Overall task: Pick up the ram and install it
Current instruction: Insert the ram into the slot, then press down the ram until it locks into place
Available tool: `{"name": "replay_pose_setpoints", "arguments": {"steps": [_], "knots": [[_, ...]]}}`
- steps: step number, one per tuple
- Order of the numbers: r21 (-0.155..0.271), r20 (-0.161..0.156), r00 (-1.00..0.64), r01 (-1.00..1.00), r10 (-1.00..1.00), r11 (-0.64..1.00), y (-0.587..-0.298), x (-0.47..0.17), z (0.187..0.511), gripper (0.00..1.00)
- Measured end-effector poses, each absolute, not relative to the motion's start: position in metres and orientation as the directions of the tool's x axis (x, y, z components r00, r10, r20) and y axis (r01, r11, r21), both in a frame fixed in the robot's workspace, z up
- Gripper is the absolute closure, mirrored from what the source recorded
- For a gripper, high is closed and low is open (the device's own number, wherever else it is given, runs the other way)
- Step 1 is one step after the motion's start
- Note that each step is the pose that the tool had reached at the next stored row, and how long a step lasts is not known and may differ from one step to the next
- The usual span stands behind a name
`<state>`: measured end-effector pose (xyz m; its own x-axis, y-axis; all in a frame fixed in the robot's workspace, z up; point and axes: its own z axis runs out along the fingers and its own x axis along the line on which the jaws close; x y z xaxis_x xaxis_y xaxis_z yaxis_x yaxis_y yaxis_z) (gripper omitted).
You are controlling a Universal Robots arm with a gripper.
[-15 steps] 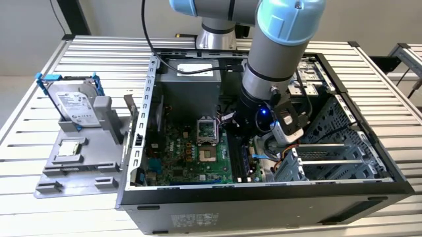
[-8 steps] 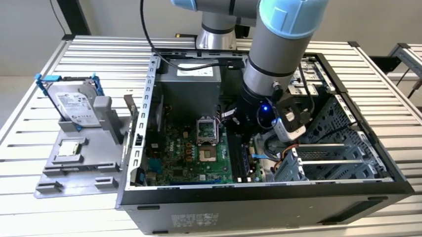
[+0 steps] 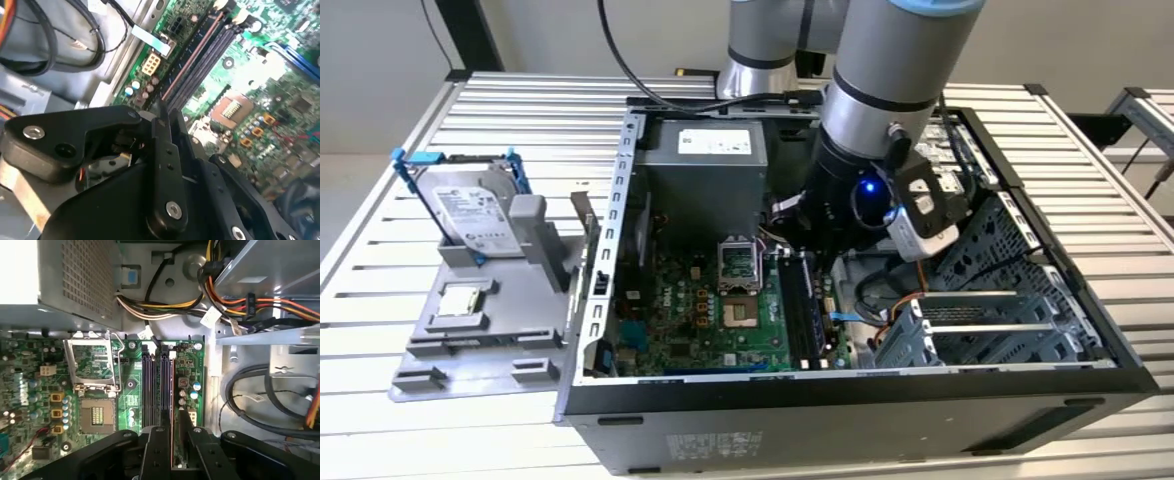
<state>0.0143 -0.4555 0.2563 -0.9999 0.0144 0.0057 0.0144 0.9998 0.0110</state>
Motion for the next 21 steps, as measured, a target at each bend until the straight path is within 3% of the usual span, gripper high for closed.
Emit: {"name": "replay_pose_setpoints", "arguments": {"steps": [4,5,21], "knots": [[0.011,0.006,-1.000,0.014,0.014,1.000,-0.4555,0.0143,0.2566,0.00],[0.011,0.006,-1.000,0.014,0.014,1.000,-0.4555,0.0143,0.2566,1.00],[0.011,0.006,-1.000,0.014,0.014,1.000,-0.4555,0.0138,0.2567,1.00]]}}
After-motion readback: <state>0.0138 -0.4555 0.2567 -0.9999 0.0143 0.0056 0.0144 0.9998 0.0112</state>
